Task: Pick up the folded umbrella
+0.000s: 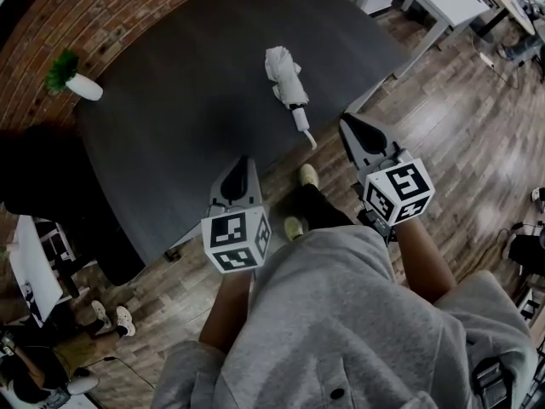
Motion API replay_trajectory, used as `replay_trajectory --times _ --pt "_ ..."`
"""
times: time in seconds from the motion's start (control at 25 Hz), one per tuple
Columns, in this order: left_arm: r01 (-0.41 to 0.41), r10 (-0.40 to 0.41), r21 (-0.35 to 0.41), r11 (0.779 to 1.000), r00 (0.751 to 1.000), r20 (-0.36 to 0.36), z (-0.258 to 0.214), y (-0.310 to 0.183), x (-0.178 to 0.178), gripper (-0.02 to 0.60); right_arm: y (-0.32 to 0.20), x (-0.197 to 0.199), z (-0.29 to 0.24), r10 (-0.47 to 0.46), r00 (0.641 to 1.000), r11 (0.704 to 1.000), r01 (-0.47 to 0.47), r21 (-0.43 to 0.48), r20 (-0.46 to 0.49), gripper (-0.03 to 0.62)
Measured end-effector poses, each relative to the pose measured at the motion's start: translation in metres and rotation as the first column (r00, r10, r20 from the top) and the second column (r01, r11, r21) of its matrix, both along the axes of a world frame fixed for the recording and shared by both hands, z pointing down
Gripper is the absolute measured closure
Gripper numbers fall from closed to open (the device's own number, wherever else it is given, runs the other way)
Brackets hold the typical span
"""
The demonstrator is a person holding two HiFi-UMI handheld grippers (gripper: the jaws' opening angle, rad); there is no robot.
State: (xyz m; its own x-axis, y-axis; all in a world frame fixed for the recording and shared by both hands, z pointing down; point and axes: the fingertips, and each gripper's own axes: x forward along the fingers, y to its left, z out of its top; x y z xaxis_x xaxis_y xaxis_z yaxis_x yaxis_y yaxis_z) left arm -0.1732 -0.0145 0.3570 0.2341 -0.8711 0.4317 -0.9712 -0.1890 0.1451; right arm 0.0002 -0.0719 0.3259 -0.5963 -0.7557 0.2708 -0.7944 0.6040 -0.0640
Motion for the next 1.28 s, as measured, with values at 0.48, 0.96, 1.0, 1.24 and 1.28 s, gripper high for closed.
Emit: replay_trajectory --times 0.48,0.96,1.0,1.24,1.28 --pt "0.023 -0.022 -0.05 0.998 1.0 0.013 0.013 -0.077 0.002 0.566 -0.079 -0.007 0.019 -0.042 0.999 0.998 0.042 -0.054 0.011 0.562" --pt "0.048 -0.048 -0.089 0.995 0.999 0.002 0.027 -0.153 0.026 0.566 -0.153 0.012 0.036 -0.066 0.998 0.994 0.068 -0.091 0.02 0.562" --pt "0.053 -0.053 -0.093 0.994 0.999 0.003 0.028 -0.158 0.027 0.566 -0.159 0.013 0.037 -0.069 0.997 0.993 0.071 -0.096 0.026 0.562" --pt "0.072 -0.071 -0.115 0.991 0.997 0.008 0.031 -0.195 0.037 0.566 -0.191 0.017 0.039 -0.098 0.994 0.988 0.103 -0.111 0.049 0.562" --pt "0.075 -0.075 -0.122 0.99 0.997 0.004 0.033 -0.199 0.039 0.565 -0.196 0.017 0.041 -0.104 0.993 0.987 0.109 -0.114 0.05 0.562"
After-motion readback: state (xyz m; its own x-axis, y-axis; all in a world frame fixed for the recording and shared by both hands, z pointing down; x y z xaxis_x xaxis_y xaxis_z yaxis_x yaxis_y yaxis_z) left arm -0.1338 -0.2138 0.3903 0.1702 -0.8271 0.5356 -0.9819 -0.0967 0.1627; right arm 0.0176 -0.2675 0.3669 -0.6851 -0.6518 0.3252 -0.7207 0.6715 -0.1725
